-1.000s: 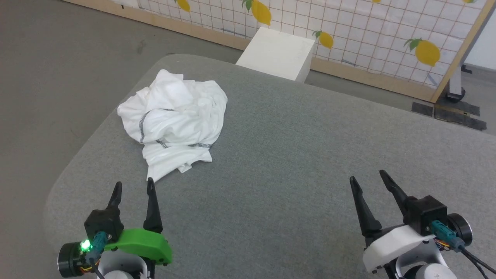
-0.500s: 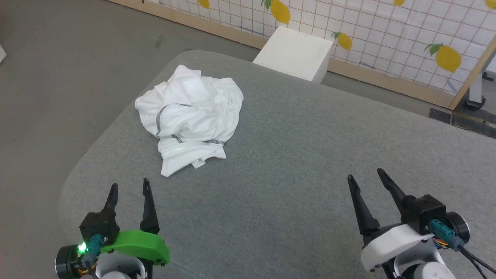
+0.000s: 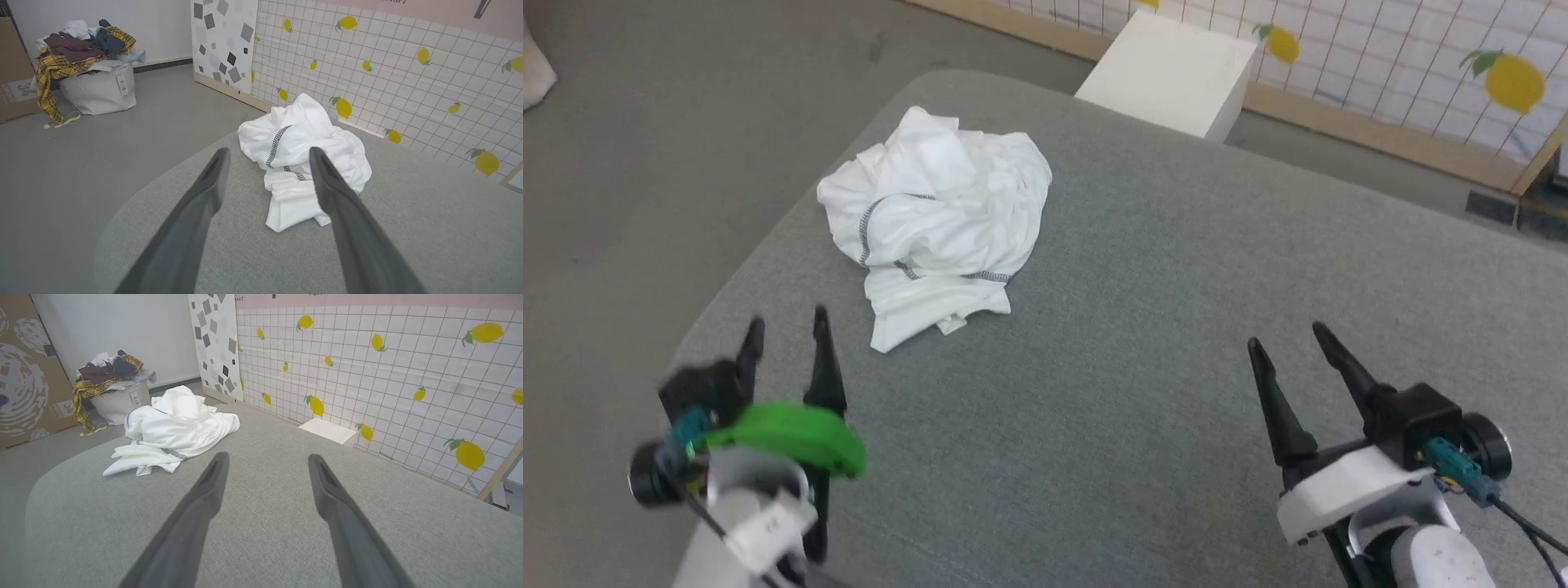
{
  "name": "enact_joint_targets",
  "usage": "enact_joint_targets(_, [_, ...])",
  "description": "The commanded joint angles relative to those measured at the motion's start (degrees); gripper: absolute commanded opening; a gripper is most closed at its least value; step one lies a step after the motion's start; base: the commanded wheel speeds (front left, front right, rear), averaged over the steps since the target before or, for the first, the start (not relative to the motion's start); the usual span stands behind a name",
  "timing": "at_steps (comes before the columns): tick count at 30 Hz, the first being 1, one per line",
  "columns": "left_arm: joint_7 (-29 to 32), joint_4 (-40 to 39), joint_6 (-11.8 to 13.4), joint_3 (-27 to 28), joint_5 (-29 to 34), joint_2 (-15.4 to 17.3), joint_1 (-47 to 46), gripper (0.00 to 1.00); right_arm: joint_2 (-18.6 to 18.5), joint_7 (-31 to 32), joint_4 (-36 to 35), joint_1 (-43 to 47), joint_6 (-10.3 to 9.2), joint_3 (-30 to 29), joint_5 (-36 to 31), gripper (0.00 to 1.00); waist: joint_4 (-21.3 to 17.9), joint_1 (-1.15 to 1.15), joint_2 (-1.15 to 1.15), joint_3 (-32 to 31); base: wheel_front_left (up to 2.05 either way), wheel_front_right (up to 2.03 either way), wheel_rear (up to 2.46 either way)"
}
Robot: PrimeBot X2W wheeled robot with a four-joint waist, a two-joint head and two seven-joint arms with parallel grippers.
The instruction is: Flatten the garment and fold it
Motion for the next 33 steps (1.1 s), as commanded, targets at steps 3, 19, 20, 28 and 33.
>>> enact_joint_targets(3, [3.0,3.4,-1.1,0.4,-2.5,1.9,-8.7,1.0,0.1,0.8,-1.8,-2.7,-0.08,0.2,-1.5,1.0,-2.3,0.0,0.0,7.5,0.0,0.0,0.0])
enact_joint_targets(19, [21.2,23.5,-0.4,9.2,-19.9,5.8,-32.8,1.0,-1.6,1.4,-5.8,-11.5,-0.09,1.6,-2.7,1.0,-12.0,0.0,0.0,28.4,0.0,0.0,0.0])
enact_joint_targets(20, [22.1,24.0,-0.2,9.5,-20.3,6.1,-33.0,1.0,-1.6,1.2,-5.7,-11.7,-0.09,1.6,-2.6,1.0,-12.4,0.0,0.0,29.1,0.0,0.0,0.0])
enact_joint_targets(28, [30.3,28.0,2.1,10.5,-23.9,5.7,-32.0,1.0,-1.7,-0.3,-4.5,-13.3,-0.09,2.0,-2.3,1.0,-14.5,0.0,0.0,32.0,0.0,0.0,0.0])
enact_joint_targets(33, [35.4,29.4,0.7,8.4,-24.2,5.9,-29.9,0.3,-1.5,-1.2,-3.1,-13.5,-0.09,1.9,-2.0,1.0,-14.5,0.0,0.0,30.1,0.0,0.0,0.0])
